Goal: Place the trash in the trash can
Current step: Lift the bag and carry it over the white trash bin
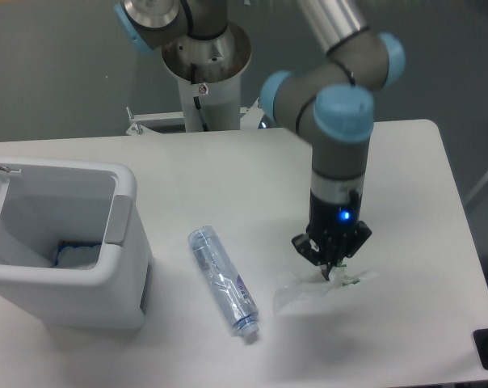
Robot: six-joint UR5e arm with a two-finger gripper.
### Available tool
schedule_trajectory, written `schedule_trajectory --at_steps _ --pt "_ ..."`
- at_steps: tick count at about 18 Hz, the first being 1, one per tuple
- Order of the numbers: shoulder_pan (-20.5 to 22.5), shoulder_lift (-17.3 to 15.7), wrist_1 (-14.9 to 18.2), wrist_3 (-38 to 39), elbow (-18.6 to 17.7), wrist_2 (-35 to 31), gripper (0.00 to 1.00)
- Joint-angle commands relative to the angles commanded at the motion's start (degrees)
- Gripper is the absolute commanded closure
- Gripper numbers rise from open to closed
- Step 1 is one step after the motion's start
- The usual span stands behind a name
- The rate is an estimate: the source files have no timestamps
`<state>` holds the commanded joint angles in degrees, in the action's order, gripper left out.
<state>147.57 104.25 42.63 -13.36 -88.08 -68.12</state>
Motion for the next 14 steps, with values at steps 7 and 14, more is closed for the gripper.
schedule_trajectory --at_steps 7,14 --pt "-5.8 -8.9 -0.4 -15.6 0.7 0.1 1.00" --pt "-15.9 -10.4 -0.4 -30.6 1.3 0.1 1.00"
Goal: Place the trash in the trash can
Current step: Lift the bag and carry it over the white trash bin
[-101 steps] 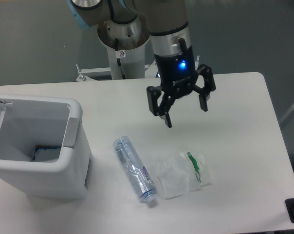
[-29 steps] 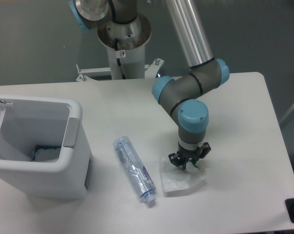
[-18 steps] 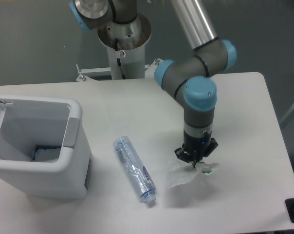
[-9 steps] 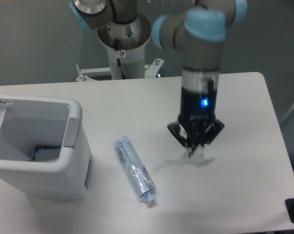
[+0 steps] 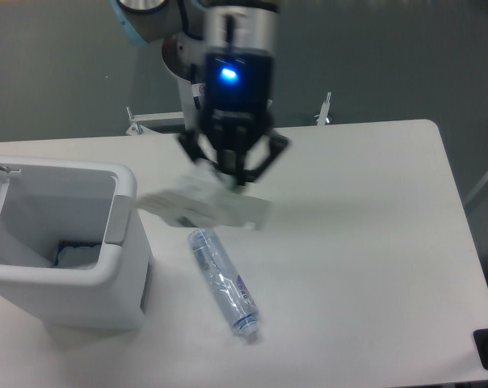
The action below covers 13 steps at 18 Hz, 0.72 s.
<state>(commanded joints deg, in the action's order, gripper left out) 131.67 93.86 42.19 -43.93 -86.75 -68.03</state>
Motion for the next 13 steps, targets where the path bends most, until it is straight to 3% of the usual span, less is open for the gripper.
schedule_trajectory --at_steps 7,13 --pt "-6.7 2.3 0.1 -7.0 -0.9 -0.4 1.00" --pt "-9.1 3.5 0.1 -10.2 -3.6 -2.9 1.00"
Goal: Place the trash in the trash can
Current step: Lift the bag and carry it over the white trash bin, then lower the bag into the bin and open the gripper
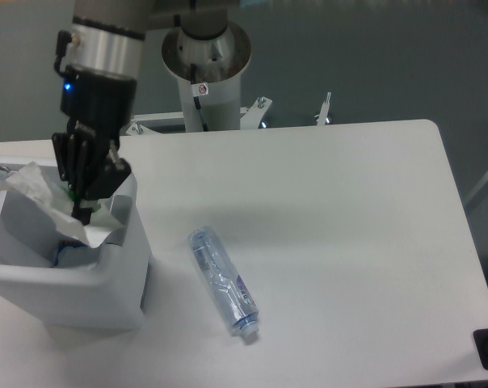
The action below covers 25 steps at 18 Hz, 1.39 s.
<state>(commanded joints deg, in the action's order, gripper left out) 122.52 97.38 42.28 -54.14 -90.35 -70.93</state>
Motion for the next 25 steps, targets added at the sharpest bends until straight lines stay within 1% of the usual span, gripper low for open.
schedule_trajectory --at_steps 2,3,6,9,17,18,19,20,21,22,24,25 --pt "-1.1 -0.1 -0.2 -0.1 -2.8 -0.4 1.00" --pt "-1.4 -0.3 -0.1 0.0 -3.5 -0.9 1.00" --pt "-2.7 -0.4 -0.2 0.0 -3.7 -1.7 1.00" --pt "-3.0 -0.3 -0.1 0.1 -4.2 -1.7 1.00" --pt "-4.2 -0.4 0.1 0.5 -6.7 -1.8 1.00" --pt "-4.3 -0.4 0.1 0.5 -7.1 -1.8 0.92" --pt "-4.4 -0.4 0.0 0.5 -7.4 -1.8 0.76" --pt "-4.4 -0.3 0.0 0.5 -7.6 -1.8 0.64" --pt "-4.4 -0.1 0.0 0.4 -7.5 -1.8 0.48" --pt "-4.4 0.1 0.0 0.4 -7.2 -1.8 0.28" --pt "-4.4 -0.2 0.0 0.6 -7.0 -1.8 0.23" --pt "-4.3 -0.4 0.0 1.0 -6.9 -1.8 0.19"
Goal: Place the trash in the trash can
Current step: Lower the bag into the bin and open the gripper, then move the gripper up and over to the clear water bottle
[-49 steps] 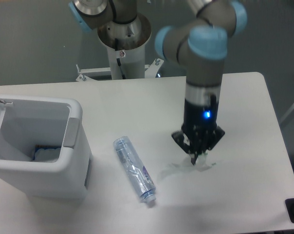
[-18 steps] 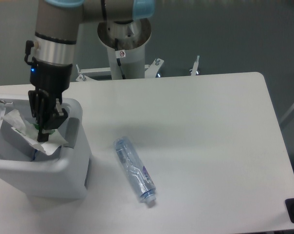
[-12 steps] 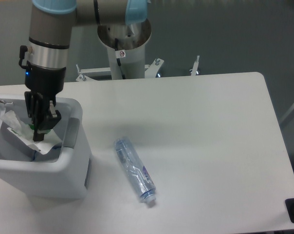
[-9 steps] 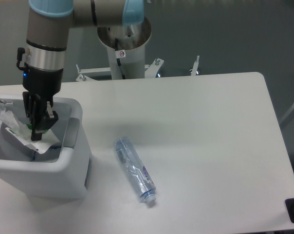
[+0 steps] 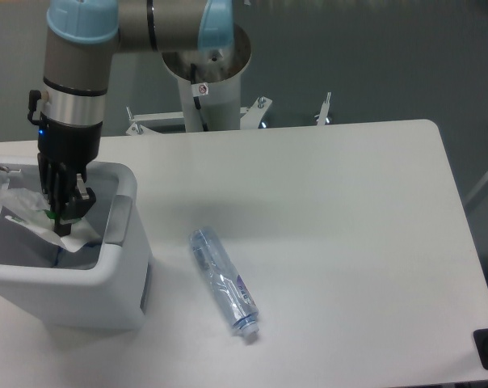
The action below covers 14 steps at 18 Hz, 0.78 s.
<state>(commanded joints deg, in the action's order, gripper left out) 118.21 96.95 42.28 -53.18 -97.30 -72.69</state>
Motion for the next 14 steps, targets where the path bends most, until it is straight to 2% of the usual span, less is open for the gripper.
schedule_trajectory --at_steps 5,9,13,14 --pt "0.2 -1.1 0.0 2.2 1.3 0.1 0.09" --pt "1.2 -2.4 0.0 3.9 1.9 0.1 0.08" --pt "10.0 -3.6 0.1 13.9 8.2 1.5 0.01" --pt "11.9 -3.6 0.1 16.7 8.7 2.2 0.00"
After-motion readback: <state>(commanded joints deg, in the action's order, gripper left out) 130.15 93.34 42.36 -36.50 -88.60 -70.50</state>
